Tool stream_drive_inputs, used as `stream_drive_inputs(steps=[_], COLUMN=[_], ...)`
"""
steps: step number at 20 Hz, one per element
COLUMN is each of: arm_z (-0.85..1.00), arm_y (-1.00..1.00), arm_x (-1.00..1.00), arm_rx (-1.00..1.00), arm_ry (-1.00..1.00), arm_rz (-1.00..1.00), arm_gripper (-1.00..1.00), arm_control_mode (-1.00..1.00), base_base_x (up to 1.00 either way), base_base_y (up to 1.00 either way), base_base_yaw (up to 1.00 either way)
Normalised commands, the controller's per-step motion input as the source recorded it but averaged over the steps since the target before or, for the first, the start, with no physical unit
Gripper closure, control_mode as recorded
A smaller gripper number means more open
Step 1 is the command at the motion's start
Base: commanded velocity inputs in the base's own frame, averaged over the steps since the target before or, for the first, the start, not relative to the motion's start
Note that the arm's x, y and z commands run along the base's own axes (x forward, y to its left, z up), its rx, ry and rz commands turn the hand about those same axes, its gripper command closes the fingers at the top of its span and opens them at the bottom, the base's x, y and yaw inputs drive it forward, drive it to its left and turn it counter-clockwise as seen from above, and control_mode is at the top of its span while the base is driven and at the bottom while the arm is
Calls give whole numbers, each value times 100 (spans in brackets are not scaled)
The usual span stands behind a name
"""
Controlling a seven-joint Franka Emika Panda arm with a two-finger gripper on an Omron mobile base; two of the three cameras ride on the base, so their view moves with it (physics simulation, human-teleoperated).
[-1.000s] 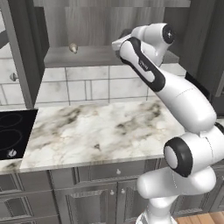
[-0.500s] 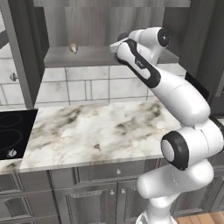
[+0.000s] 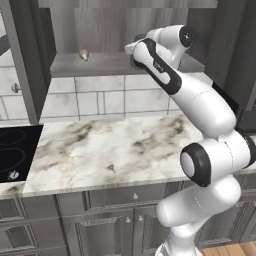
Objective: Pick the jar and candle from the dining table and place them in the open cabinet. Close the cabinet after placing the objects.
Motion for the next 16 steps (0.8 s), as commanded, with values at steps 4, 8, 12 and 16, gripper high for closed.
stream_drive_inputs(steps=[4,8,12,16], arm_z=[0,0,0,0], arm_y=[0,0,0,0], arm_x=[10,9,1,3], arm_rx=[2,0,0,0], arm_ry=[0,0,-7,-9], arm_rz=[0,0,0,0], arm_gripper=[100,100,100,100], arm_control_mode=[-100,-100,-100,-100], base_base_x=[0,0,0,0], base_base_y=[0,0,0,0], base_base_yaw=[0,0,0,0])
